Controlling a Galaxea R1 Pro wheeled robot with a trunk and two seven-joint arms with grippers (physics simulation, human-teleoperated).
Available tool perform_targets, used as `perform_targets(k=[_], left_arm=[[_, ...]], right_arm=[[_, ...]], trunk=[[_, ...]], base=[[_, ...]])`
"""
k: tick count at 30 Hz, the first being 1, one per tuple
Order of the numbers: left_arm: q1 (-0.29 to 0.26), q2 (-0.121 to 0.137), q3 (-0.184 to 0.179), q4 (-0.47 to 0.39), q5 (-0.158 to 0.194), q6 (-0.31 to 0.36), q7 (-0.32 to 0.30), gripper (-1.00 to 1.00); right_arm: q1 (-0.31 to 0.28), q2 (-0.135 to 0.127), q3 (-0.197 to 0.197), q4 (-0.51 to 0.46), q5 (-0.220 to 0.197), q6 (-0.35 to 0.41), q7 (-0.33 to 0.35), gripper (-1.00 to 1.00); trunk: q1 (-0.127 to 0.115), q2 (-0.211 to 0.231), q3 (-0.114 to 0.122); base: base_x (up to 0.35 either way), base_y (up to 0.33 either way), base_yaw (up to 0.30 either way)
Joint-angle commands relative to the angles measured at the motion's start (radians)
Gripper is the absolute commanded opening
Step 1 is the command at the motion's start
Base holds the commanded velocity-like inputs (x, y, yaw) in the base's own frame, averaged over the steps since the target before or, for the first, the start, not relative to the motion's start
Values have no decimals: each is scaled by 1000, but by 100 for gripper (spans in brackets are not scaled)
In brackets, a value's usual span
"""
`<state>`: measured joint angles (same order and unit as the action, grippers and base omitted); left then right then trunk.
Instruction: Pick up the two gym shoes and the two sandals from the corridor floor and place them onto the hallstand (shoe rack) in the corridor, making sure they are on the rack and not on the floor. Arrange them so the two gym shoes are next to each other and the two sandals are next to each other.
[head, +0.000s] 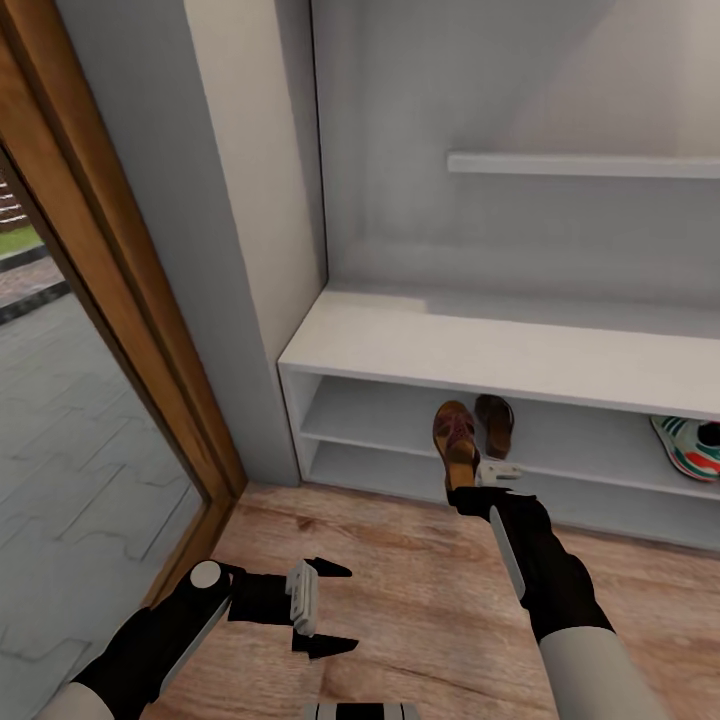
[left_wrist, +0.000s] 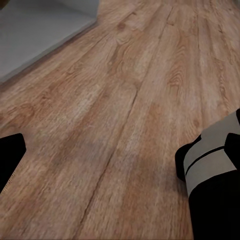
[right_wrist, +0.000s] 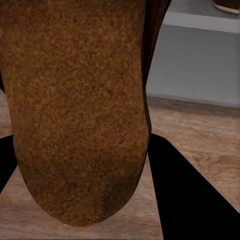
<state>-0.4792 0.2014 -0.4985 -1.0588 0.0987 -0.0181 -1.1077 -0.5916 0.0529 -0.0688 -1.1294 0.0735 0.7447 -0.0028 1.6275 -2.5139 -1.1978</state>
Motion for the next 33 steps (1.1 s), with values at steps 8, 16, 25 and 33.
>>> perform_targets(k=[8,16,25,33], left_arm=[[-1,1,-3,0,5,-2,0,100],[-1,1,-3,0,5,-2,0,100],[-1,1,-3,0,4,-2,0,100],[-1,1,-3,0,4,-2,0,100]], right_arm=[[-1,1,-2,5,4,5,1,-100],[-1,1,-3,85,5,-55,1,-100],[-1,-1,-6,86,5,-56,1,-100],[-1,-3,-8,86,5,-56,1,-100]], trunk=[[0,0,-3],[0,0,-13],[0,0,-13],[0,0,-20]], base=[[20,0,0],[0,0,0],[0,0,0],[50,-1,0]])
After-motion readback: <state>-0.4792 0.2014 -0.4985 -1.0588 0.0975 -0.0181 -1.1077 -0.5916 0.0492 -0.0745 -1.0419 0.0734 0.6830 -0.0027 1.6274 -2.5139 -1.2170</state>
